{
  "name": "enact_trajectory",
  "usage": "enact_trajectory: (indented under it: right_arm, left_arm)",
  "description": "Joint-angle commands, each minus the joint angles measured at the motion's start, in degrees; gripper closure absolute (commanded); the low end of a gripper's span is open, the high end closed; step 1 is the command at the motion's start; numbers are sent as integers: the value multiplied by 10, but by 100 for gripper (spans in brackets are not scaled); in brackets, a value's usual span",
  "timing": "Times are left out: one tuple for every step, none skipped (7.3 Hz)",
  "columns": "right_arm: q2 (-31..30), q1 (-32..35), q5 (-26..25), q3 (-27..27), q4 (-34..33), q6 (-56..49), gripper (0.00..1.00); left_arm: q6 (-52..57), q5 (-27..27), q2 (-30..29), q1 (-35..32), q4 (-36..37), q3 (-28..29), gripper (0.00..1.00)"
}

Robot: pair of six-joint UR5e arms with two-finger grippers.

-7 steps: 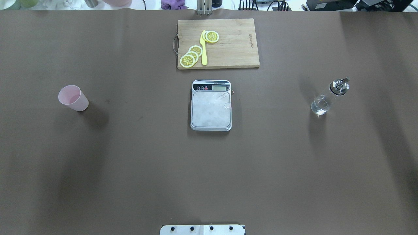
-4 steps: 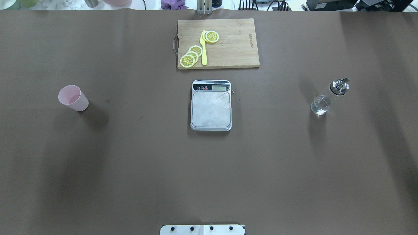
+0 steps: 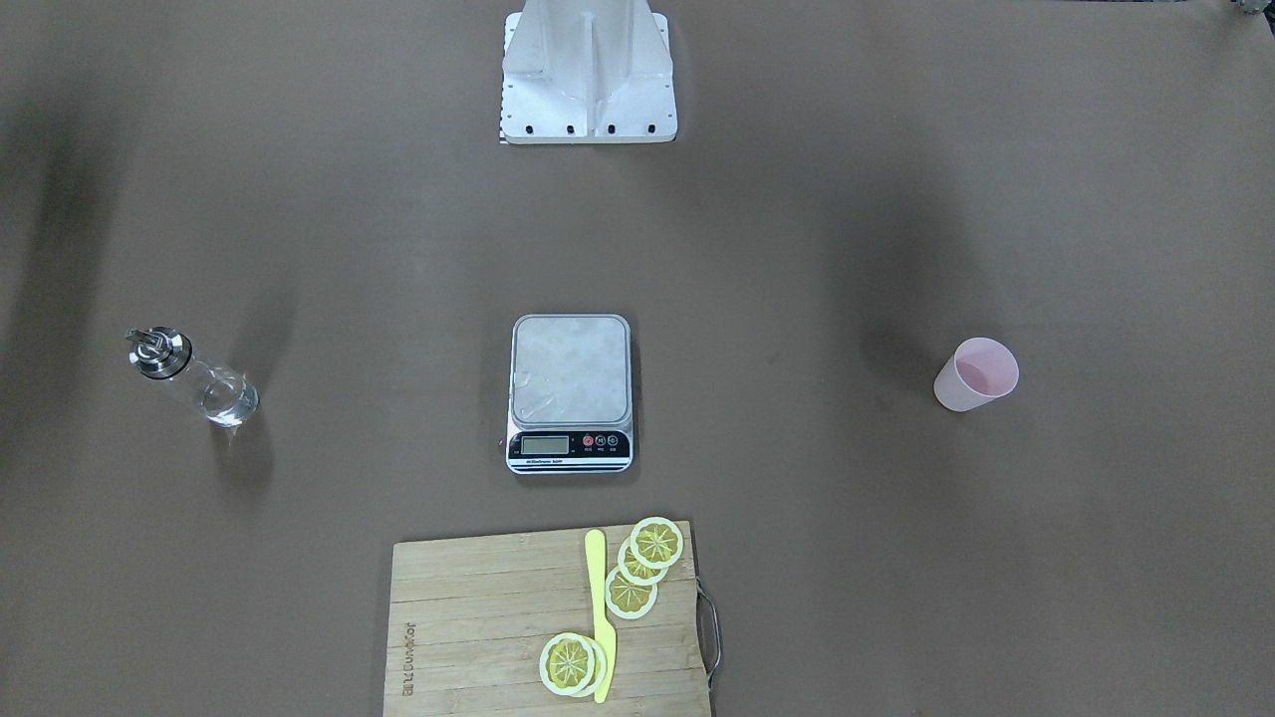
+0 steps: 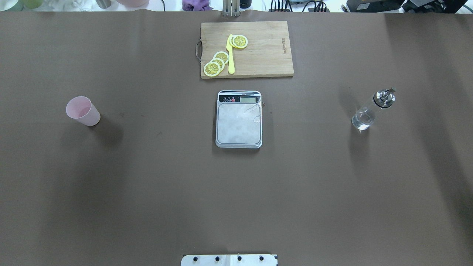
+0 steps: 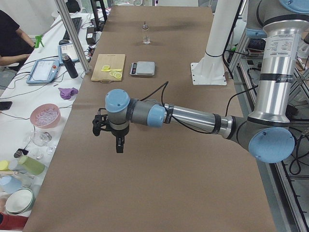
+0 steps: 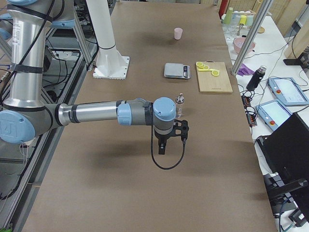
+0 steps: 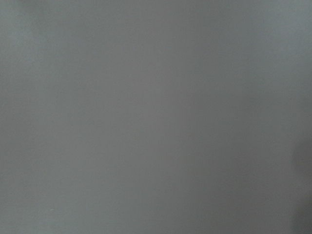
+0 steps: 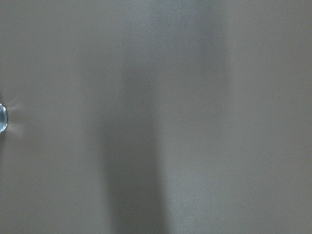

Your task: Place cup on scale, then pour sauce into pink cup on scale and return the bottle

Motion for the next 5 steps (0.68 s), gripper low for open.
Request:
enact_trajectory:
  right_arm:
    - [4, -11, -4, 2, 0, 0, 0]
    - [3, -11, -4, 1, 0, 0, 0]
    - [4, -11, -4, 1, 1, 0, 0]
    - [4, -11, -2, 1, 1, 0, 0]
    - [4, -11, -1, 2, 1, 1, 0]
  left_arm:
    - [-189, -3, -60, 97, -6, -15, 3]
    - [-237, 59, -67, 163, -20, -17, 3]
    - [-299, 100, -64, 215, -63, -9, 3]
    - [-352, 115, -61, 250, -117, 5, 3]
    - [-382, 115, -60, 269, -163, 26, 4]
